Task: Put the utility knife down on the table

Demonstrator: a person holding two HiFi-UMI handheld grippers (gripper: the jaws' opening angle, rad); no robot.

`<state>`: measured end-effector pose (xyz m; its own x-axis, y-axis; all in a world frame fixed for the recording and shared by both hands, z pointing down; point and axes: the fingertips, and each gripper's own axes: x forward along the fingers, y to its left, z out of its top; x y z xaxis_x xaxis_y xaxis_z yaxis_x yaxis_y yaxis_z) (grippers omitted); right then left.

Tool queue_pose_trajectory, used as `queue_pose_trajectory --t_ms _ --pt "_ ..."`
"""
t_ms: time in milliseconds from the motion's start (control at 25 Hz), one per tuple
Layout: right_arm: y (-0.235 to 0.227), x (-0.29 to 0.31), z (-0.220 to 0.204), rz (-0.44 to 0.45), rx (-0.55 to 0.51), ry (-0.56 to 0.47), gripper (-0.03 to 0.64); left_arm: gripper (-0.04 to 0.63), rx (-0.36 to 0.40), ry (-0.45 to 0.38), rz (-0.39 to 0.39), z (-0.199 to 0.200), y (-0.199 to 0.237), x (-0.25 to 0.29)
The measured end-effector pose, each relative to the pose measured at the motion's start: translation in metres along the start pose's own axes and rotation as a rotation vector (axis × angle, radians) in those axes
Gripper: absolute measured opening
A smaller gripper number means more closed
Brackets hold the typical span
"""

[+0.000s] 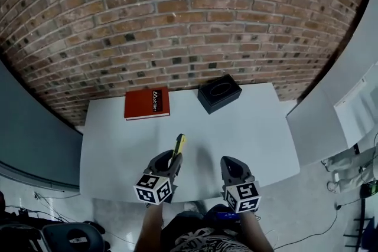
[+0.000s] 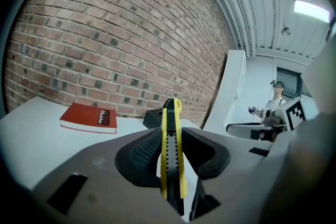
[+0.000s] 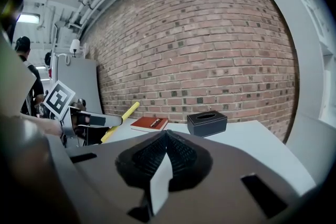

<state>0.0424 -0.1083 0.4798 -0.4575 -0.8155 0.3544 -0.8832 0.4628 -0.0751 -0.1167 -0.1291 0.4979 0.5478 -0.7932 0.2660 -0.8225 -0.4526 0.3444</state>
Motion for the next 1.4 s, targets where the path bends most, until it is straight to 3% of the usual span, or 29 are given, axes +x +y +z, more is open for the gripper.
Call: queue_pose_trajectory --t_ms 720,1400 --pt "-0.024 0.023 0.014 0.000 -0.003 0.012 0.000 0.123 -0.017 -0.018 0.013 0.022 0.011 0.028" --pt "-0.042 0.045 -0.014 -0.003 0.022 0.101 0.000 0.123 -0.031 0.106 0.017 -0.013 0.021 0.059"
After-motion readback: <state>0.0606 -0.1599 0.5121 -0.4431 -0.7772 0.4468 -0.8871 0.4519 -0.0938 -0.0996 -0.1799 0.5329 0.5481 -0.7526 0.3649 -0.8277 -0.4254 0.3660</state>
